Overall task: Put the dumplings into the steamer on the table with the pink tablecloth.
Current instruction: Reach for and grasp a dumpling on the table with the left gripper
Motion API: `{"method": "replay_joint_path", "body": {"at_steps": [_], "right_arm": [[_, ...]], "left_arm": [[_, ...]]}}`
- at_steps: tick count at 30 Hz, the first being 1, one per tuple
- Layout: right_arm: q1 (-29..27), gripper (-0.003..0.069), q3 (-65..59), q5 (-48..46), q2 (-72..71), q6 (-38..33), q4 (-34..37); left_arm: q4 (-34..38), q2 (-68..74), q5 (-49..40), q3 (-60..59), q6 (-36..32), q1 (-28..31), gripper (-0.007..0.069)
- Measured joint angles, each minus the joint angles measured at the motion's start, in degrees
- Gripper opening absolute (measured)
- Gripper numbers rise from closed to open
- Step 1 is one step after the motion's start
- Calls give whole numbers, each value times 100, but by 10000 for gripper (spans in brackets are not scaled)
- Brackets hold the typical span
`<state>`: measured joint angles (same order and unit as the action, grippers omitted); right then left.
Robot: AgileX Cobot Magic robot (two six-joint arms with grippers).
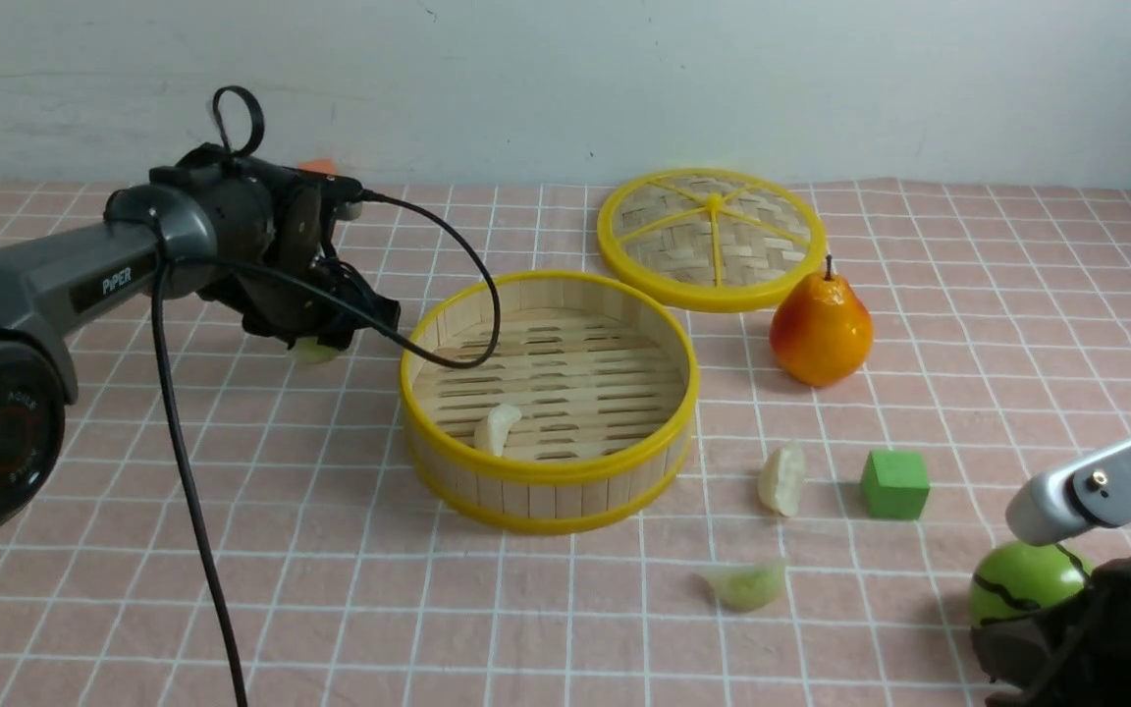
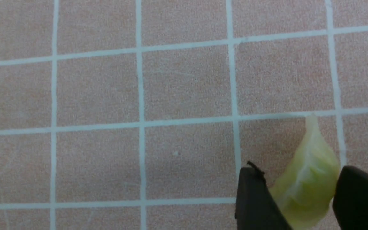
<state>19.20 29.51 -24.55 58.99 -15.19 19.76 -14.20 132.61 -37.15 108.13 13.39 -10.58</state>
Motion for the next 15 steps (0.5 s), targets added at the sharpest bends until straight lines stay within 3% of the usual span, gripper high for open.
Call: {"method": "replay_joint_path", "body": {"at_steps": [2,5,6,8,9,15], "right_arm": [[8,35,0,0,0,0,5],[20,38,0,4,0,0,5],[19,39,0,4,0,0,5],[26,42,0,4,0,0,5],[26,43,0,4,0,0,5],[26,47,0,32,0,0,5]], "left_arm": [[32,-10,-53,0,-5,0,302],[118,-54,-199,17,-6,4,227],[170,-62,-252,30,-6,11,190],[453,-68,-405,18,-6,11,14],[530,-68,-445,3,-6,4,-14],[630,-200,-417,3,-6,4,-14]]}}
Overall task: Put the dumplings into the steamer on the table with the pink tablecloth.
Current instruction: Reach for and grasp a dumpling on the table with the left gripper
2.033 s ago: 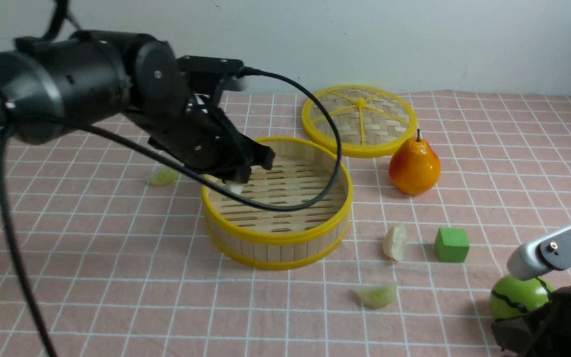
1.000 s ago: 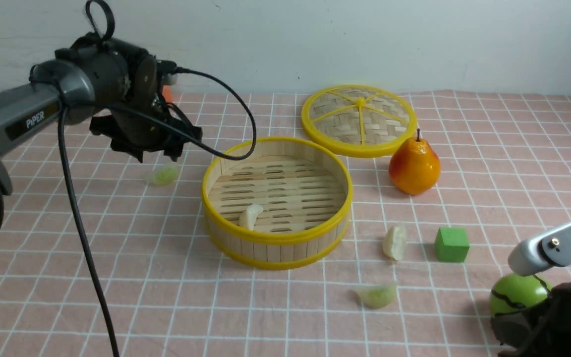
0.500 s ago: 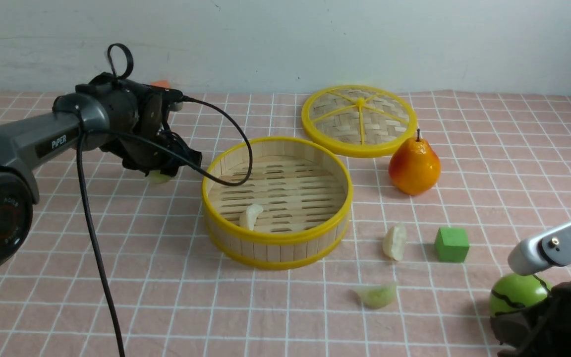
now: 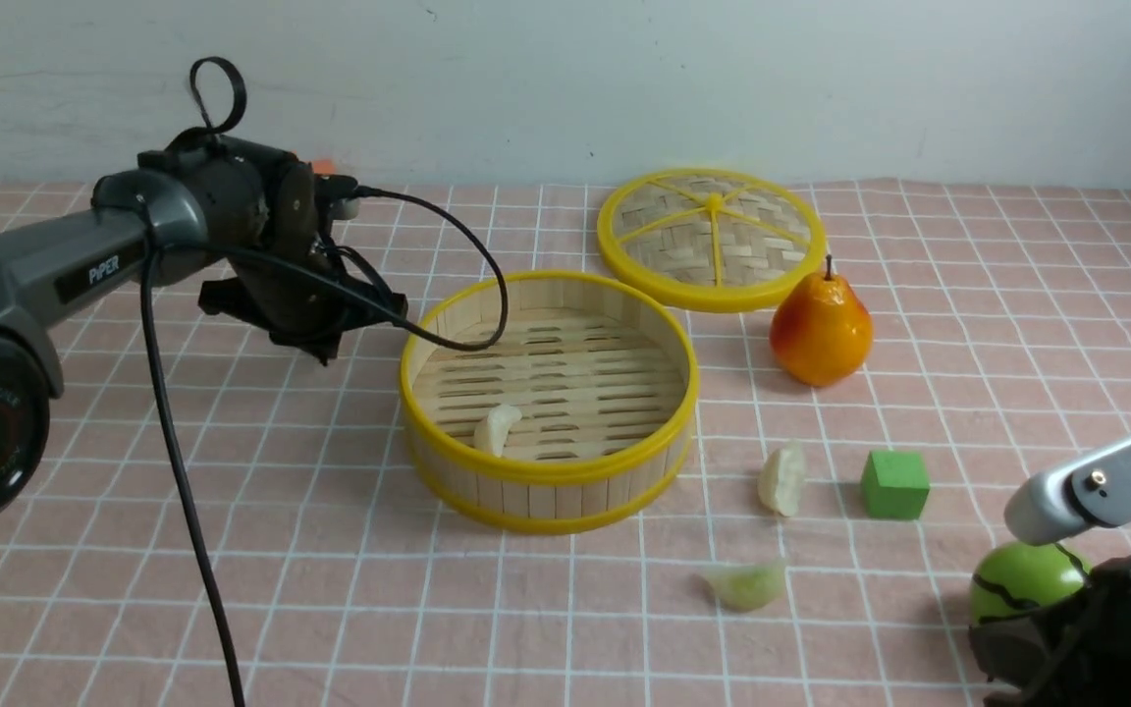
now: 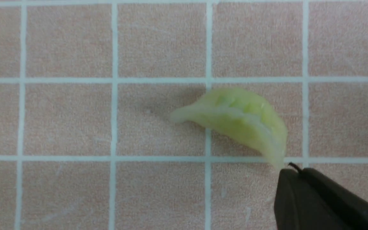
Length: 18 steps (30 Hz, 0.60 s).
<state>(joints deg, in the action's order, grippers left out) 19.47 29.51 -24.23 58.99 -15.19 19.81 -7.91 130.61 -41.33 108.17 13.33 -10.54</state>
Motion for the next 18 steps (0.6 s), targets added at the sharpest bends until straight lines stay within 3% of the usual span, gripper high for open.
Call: {"method": "replay_joint_path", "body": {"at_steps": [4,10,11,13,18], "right_arm": [[0,52,0,0,0,0,0],[0,52,0,4,0,0,0],[0,53,0,13,4,0,0],[0,54,0,18,33,0,0],[0,59,0,40,126,0,0]], "left_arm": [[0,-25,11,0,5,0,21],[-152,-31,305,0,606,0,258],[-371,-31,418,0,982,0,343],[-665,-26,524,0,1554,0,416],[-1243,102,643,0,2746,0,473]]}}
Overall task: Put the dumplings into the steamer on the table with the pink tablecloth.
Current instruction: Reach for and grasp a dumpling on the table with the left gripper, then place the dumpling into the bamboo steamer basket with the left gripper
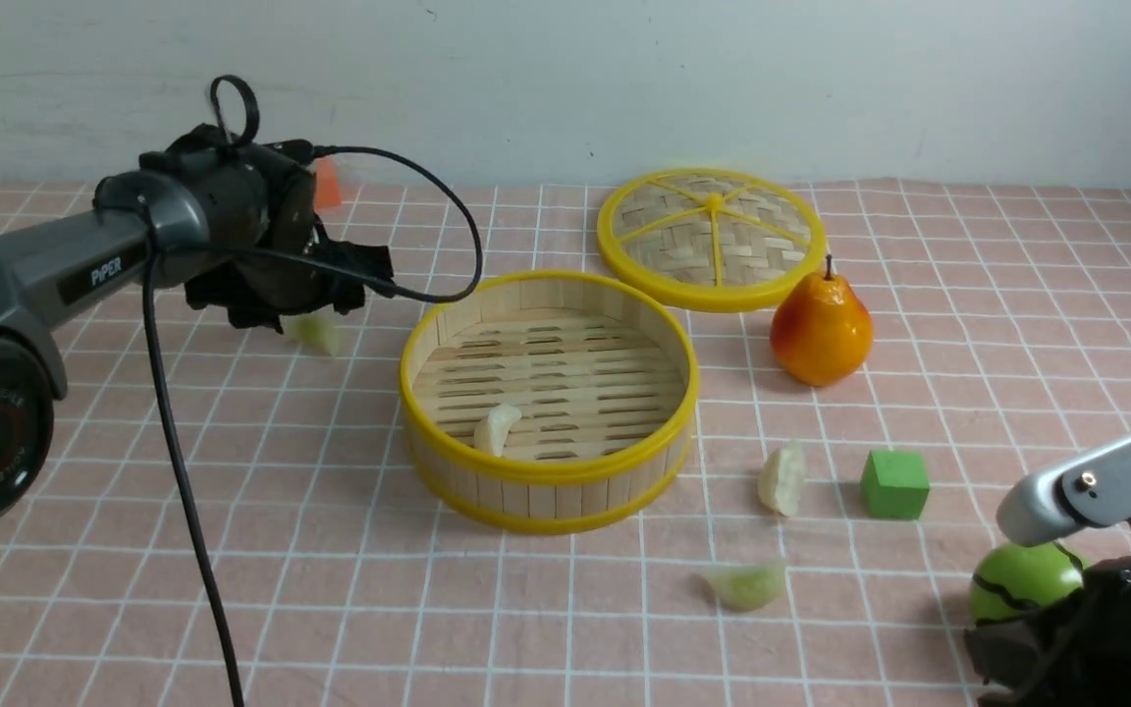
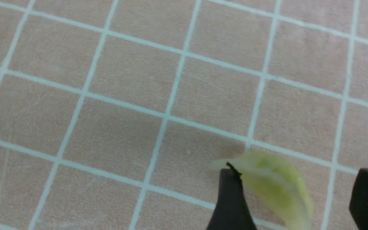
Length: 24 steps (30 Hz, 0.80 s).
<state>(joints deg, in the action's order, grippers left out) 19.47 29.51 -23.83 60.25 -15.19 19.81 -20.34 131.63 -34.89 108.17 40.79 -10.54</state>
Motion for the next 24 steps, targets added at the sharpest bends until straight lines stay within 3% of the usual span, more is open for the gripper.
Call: {"method": "replay_joint_path", "body": {"at_steps": [2,5,10,11,14,17,24], "right_arm": [[0,64,0,0,40,0,54],[0,66,0,0,40,0,93],[0,66,0,0,40,0,127],[0,66,0,0,40,0,127],[0,68,0,0,40,0,127],[0,73,0,0,40,0,127],[0,80,0,51,40,-5,127]], "left_arm": [[-203,173,44,0,490,0,470],[-245,260,99,0,612,0,444],[-264,282,187,0,667,0,188],[-277,255,167,0,667,0,160],[-230,53,71,-20,607,-25,169],[-11,-511,-190,-26,16,-240,169],[1326,-1259,-451,27,-1811,-1154,169]]}}
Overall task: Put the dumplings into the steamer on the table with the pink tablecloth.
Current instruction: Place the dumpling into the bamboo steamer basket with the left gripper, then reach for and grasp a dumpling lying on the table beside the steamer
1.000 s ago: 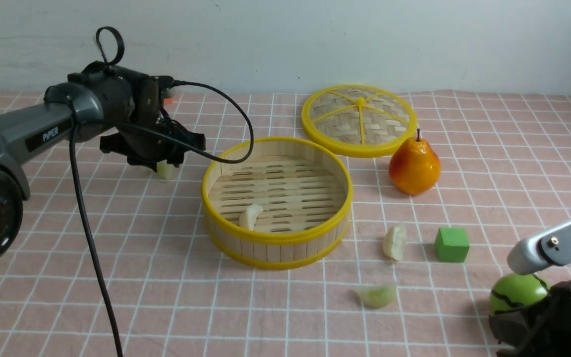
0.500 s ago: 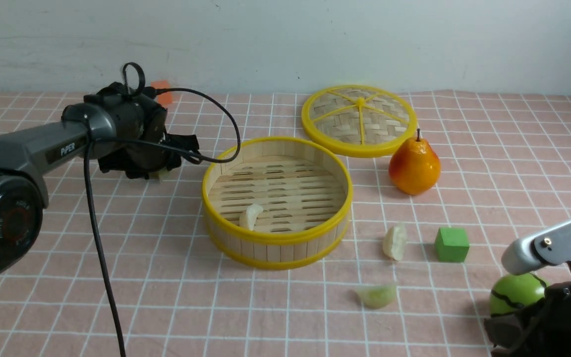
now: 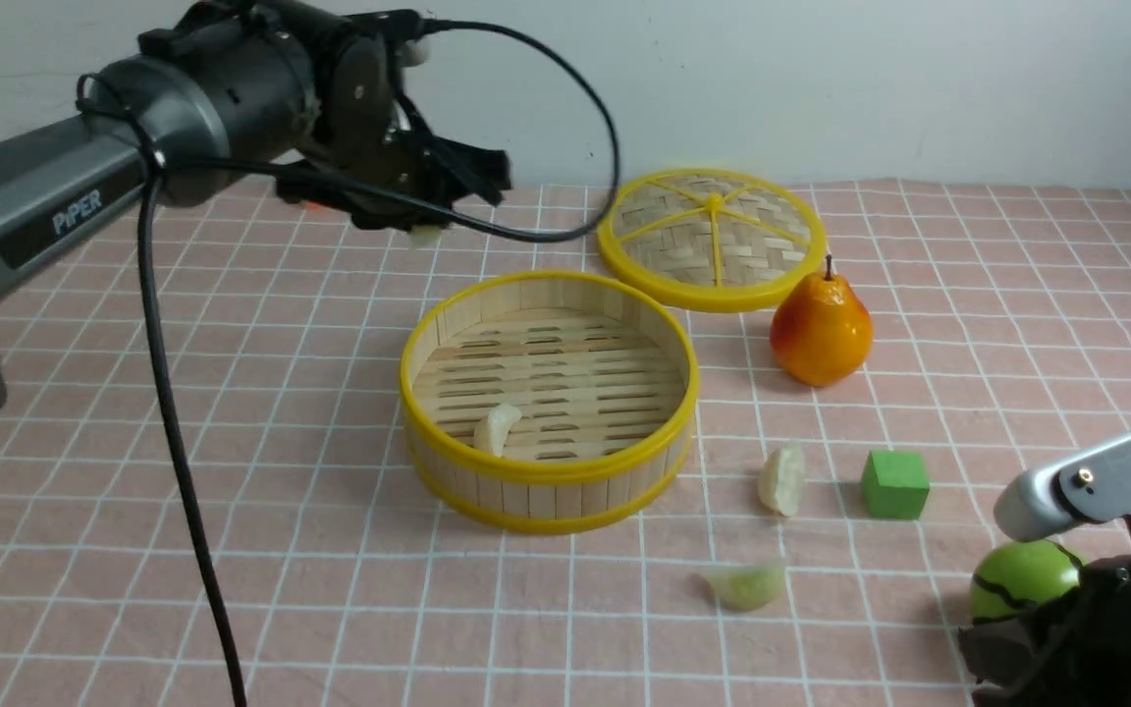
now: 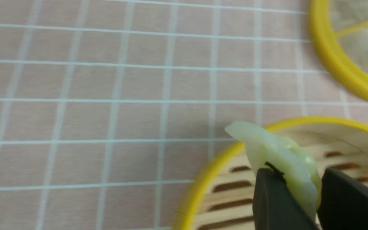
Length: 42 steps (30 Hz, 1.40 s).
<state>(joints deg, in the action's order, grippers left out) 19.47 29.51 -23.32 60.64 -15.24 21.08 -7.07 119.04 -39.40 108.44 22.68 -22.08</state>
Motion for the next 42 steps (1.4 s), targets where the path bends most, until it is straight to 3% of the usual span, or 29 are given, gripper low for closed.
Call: {"method": "replay_joint_path", "body": {"at_steps": [5,12,16,19,23,26,30,37,42], "right_arm": [[0,84,0,5,0,0,0],[0,84,0,5,0,0,0],[0,85,21,-157,23,5,133],[0,107,361,-738,237,139,375],[0,161,941,-1004,673,193,526],[0,255,1613,-895,1385,218,552],[0,350,2406,-600,2392,292,556],[0,386,3523,-284,3903,558,252],[0,388,4138,-246,4847,1181,-458]], "left_arm": [[354,446,-6,-8,-271,-111,171],[393,842,-109,-46,-307,-104,436],[404,673,-303,-46,-307,-104,486],[414,28,-798,-53,-444,-104,440],[414,-1003,-1232,-53,-772,-104,318],[459,-2273,-1685,-98,-1002,-104,158],[558,-3463,-1883,-793,-1083,-104,0],[541,-5301,-1382,-3278,-1084,-104,-14],[310,-6858,-672,-5673,-1084,-104,-14]]}}
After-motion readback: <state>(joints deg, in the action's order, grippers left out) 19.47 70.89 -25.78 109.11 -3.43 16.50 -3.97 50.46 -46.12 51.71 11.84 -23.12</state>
